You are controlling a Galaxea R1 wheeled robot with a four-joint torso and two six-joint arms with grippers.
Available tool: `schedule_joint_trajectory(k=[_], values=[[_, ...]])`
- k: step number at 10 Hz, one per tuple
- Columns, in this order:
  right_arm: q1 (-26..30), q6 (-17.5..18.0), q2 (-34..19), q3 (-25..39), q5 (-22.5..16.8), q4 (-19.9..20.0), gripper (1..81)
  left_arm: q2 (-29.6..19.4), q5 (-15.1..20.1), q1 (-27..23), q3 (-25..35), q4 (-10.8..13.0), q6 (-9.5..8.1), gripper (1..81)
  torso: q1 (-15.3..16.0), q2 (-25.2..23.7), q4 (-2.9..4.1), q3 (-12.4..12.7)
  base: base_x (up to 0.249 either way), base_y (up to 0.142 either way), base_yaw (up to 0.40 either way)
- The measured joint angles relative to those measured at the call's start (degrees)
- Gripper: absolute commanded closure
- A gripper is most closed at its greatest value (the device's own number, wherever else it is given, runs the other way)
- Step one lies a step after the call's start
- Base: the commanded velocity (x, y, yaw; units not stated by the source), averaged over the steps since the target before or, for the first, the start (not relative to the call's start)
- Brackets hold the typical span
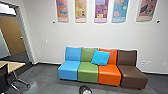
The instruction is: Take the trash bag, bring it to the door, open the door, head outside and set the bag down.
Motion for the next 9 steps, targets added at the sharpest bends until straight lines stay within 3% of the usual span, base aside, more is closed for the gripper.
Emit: schedule_joint_trajectory(k=[9], values=[[0.0, 0.0, 0.0, 0.0, 0.0, -0.1, 1.0, 0.0, 0.0, 0.0, 0.0, 0.0, 0.00, 1.0, 0.0, 0.0, 0.00, 0.0, 0.138, 0.000, 0.000]])
